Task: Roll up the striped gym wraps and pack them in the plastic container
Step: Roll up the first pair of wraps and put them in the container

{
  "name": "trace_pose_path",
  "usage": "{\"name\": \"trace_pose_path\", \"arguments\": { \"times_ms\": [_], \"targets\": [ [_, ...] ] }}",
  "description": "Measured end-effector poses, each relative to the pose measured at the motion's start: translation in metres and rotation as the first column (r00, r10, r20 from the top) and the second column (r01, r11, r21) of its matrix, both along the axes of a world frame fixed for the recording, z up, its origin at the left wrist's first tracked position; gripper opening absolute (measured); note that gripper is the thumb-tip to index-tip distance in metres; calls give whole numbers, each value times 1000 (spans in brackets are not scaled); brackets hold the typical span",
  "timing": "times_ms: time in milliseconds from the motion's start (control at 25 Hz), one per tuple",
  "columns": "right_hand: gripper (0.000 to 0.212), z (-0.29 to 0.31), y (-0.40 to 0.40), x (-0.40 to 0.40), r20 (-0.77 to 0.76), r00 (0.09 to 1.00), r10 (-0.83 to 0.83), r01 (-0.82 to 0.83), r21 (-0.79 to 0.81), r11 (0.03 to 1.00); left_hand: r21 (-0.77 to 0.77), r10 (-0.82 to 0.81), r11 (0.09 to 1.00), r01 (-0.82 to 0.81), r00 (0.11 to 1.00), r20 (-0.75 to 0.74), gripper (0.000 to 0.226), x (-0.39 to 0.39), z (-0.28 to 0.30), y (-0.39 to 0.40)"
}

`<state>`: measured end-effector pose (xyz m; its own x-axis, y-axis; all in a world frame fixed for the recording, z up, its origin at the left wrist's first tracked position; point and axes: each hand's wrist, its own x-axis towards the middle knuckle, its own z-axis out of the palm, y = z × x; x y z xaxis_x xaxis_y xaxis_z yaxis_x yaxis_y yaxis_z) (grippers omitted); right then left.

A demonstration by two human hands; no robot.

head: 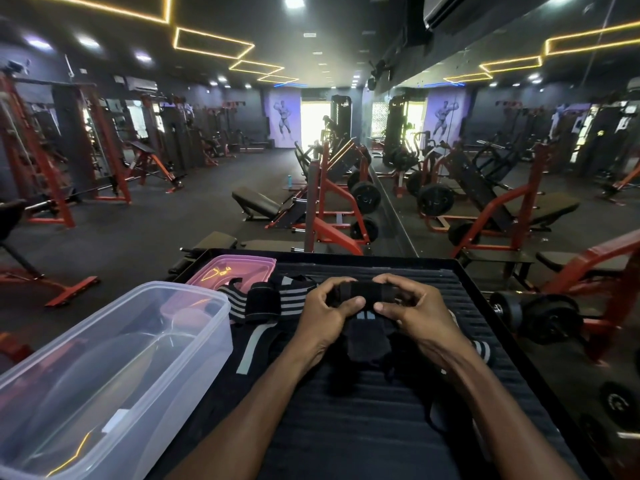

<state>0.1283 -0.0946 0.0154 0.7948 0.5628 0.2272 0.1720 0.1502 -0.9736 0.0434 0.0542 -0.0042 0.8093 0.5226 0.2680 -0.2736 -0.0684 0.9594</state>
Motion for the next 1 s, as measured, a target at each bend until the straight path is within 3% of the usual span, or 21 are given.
{"name": "trace_pose_path", "arguments": {
  "times_ms": [80,160,240,360,520,640,800,1000],
  "targets": [
    [16,-3,2,0,-96,995,21,-24,-34,999,55,-9,998,8,1000,15,35,-1,1,0],
    [7,-6,5,1,-62,998,-12,8,-66,998,111,-17,994,12,999,39,38,-1,2,-2],
    [14,-5,5,2,43,997,-67,70,-60,996,90,-24,996,17,997,69,39,1,1,-5],
    [25,-1,1,0,38,998,-43,43,-2,999,-13,-24,1000,25,998,61,28,2,-1,-7],
    [27,-4,4,0,13,1000,-15,16,-31,999,22,23,999,-24,999,41,19,2,-1,-3],
    [12,-4,10,-4,-136,991,9,-8,7,1000,2,11,1000,-11,998,64,27,2,1,-7],
    [26,-8,12,-7,-31,997,-68,61,-198,978,74,2,997,-6,998,56,28,5,-4,-12],
    [24,-7,8,-6,-76,995,-66,51,-177,983,152,16,988,-23,999,48,28,4,-7,-23]
  ]
}}
